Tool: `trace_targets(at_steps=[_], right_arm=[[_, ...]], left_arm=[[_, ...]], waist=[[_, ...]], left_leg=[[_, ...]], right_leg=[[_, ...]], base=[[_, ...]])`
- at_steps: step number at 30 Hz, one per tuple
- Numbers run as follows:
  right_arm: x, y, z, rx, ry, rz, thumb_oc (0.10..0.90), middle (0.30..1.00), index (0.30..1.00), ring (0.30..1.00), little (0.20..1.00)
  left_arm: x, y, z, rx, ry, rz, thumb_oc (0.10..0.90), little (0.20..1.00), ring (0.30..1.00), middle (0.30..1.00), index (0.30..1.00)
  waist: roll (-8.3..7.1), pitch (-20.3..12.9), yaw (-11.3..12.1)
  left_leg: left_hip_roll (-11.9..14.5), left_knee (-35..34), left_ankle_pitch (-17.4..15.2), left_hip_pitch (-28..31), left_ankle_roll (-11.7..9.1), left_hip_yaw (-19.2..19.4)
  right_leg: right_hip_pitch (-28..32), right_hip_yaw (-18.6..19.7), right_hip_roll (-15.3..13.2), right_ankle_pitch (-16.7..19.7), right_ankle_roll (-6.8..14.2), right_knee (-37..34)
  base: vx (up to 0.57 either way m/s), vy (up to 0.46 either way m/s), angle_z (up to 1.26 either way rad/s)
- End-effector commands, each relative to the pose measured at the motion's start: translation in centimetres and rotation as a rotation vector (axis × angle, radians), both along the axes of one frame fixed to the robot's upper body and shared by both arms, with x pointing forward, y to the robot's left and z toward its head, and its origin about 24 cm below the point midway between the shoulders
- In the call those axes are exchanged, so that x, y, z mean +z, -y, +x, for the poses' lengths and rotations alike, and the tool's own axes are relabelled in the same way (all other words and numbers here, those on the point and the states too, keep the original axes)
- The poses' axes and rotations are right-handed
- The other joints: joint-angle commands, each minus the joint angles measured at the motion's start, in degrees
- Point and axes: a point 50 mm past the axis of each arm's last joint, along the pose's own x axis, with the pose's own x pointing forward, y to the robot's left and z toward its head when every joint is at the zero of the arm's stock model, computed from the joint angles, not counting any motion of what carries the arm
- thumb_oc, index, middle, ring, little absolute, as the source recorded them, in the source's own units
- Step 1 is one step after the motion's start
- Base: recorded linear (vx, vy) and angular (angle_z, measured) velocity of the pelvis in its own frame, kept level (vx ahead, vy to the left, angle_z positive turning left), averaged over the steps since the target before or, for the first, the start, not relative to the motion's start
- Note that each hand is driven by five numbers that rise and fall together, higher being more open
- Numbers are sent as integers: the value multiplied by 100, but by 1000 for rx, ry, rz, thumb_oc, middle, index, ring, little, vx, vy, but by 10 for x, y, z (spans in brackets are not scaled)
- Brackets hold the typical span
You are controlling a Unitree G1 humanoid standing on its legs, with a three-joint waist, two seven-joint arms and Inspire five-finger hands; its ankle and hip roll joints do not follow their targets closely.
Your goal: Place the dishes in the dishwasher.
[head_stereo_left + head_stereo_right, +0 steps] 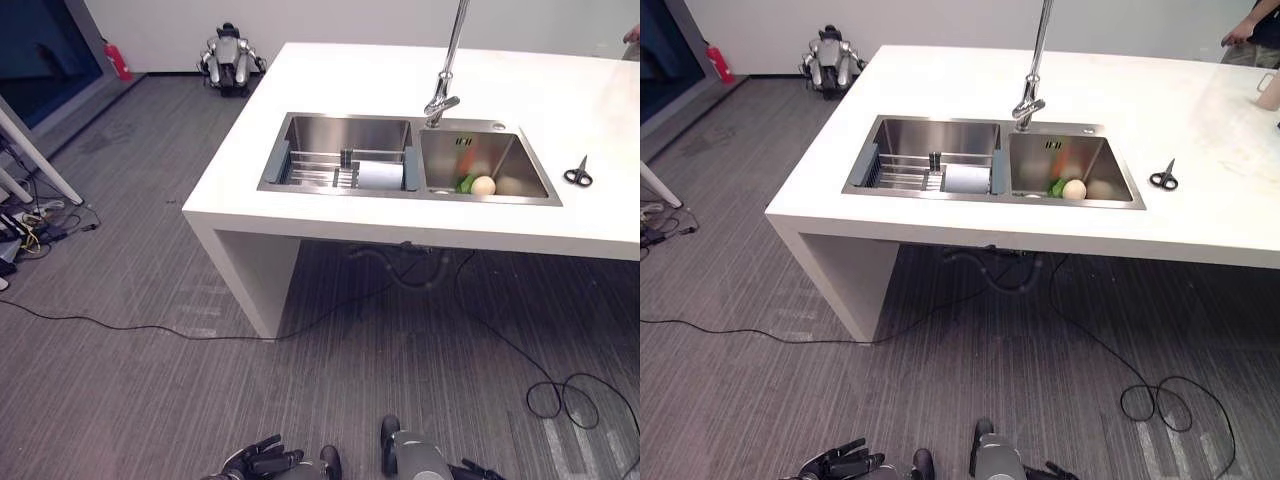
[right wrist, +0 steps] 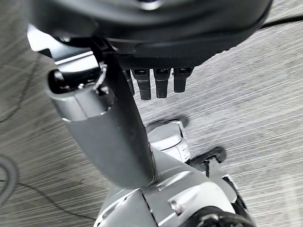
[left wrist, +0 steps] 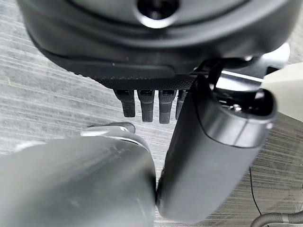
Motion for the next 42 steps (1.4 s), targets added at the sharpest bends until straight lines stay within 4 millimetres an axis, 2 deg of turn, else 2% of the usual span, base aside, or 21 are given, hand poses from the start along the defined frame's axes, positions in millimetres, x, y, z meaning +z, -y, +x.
trace_targets(at_steps=[1,2,3,6,8,11,13,15,17,19,20,21,23,24,26,33,36,37,40,41,42], right_arm=[[6,16,4,24,-14,-66,800,900,900,900,900],[6,23,-2,-2,-31,-78,800,900,900,900,900],[7,26,-5,-19,-38,-82,800,900,900,900,900],[8,34,-12,-50,-67,-94,800,900,900,900,900],[9,37,-17,-71,-87,-95,800,900,900,900,900],[9,41,-22,-77,-83,-88,800,900,900,900,900],[10,40,-20,-69,-73,-95,800,900,900,900,900],[9,38,-18,-104,-69,-70,800,900,900,900,900],[8,35,-18,-88,-57,-58,800,900,900,900,900],[7,24,-4,-36,6,-29,800,900,900,900,900],[7,18,5,-16,48,-15,800,900,900,900,900],[8,15,12,-4,72,-8,800,900,900,900,900],[9,9,24,31,104,-1,800,900,900,900,900],[9,6,25,38,102,5,800,900,900,900,900],[8,3,24,33,114,-4,800,900,900,900,900],[17,9,40,47,243,-52,800,900,900,900,900],[26,14,53,90,302,-95,800,900,900,900,900],[30,17,58,84,330,-113,800,900,900,900,900],[36,26,63,60,371,-137,800,900,900,900,900],[39,29,65,29,377,-135,800,900,900,900,900],[38,29,63,28,373,-128,800,900,900,900,900]], left_arm=[[-3,-7,-17,33,-66,0,800,900,900,900,900],[-3,-7,-17,57,-65,-11,800,900,900,900,900],[-3,-7,-17,59,-64,-20,800,900,900,900,900],[-4,-3,-19,59,-68,-45,800,900,900,900,900],[-4,-1,-20,42,-67,-61,800,900,900,900,900],[-4,1,-17,19,-63,-67,800,900,900,900,900],[-4,1,-17,-4,-70,-66,800,900,900,900,900],[-3,-3,-15,-78,-80,-40,800,900,900,900,900],[-2,-6,-12,-64,-80,-22,800,900,900,900,900],[0,-14,-10,-10,-73,4,800,900,900,900,900],[1,-17,-9,-2,-61,17,800,900,900,900,900],[1,-16,-8,1,-46,19,800,900,900,900,900],[2,-13,-3,-11,-4,27,800,900,900,900,900],[2,-12,-2,-1,0,34,800,900,900,900,900],[1,-8,-2,-4,-17,39,800,900,900,900,900],[-1,-5,-3,-54,-19,102,800,900,900,900,900],[4,-6,8,-88,41,131,800,900,900,900,900],[7,-6,17,-102,74,138,800,900,900,900,900],[11,-5,26,-148,113,131,800,900,900,900,900],[13,-3,33,-178,115,146,800,900,900,900,900],[14,-5,34,-175,115,150,800,900,900,900,900]], waist=[[-92,20,-13],[-196,121,82],[-181,172,118],[50,251,99],[168,282,116],[212,306,167],[233,280,170],[225,127,203],[254,74,206],[333,40,241],[337,54,276],[330,57,296],[164,122,308],[114,77,335],[34,-69,339],[-55,-153,126],[-188,-42,129],[-230,72,196],[-16,180,152],[111,93,80],[141,41,48]], left_leg=[[-59,31,-389,911,-295,-141],[-80,480,21,578,-354,-218],[-63,557,97,380,-370,-302],[187,31,28,102,-487,-481],[494,31,343,-439,-776,-739],[729,31,603,-869,-911,-735],[736,31,522,-843,-888,-697],[551,31,233,-608,-739,-660],[446,31,100,-481,-599,-665],[334,31,-82,-331,-353,-648],[303,31,-142,-276,-295,-593],[307,31,-146,-294,-320,-544],[273,31,-226,-305,-347,-299],[353,31,-244,-329,-367,-157],[540,31,-275,-247,-456,48],[906,31,-164,69,-692,1],[694,31,118,317,-619,-23],[546,129,486,110,-614,-192],[616,31,526,-225,-681,-44],[625,31,223,-181,-676,-194],[651,31,137,-116,-686,-182]], right_leg=[[263,234,118,345,111,-689],[414,345,109,264,-35,-689],[453,362,142,241,-82,-689],[509,273,333,148,-70,-689],[661,336,460,-25,-72,-689],[921,367,431,-210,-55,-689],[975,362,341,-255,-11,-689],[1004,300,89,-216,151,-689],[1029,232,65,-173,152,-689],[825,3,179,173,174,-416],[548,-70,112,306,222,-208],[517,-88,73,357,236,-571],[-70,81,-340,685,495,-689],[-69,94,-394,592,538,-689],[61,-38,-416,413,529,-689],[445,-40,-73,20,185,-689],[604,85,-56,2,-35,-689],[741,203,9,-7,-150,-689],[864,172,185,-73,-122,-689],[867,37,162,-72,-31,-689],[848,-10,149,-63,-3,-689]], base=[[144,-235,10],[49,-98,2],[93,-58,7],[140,184,-9],[226,299,7],[261,333,-1],[303,465,-11],[339,588,-23],[230,343,-45],[202,245,-24],[139,92,-40],[69,-55,-51],[57,-236,-51],[186,-416,-24],[213,-362,1],[133,-272,16],[135,-172,-4],[79,-9,-9],[125,143,-2],[194,260,-5],[208,259,1]])
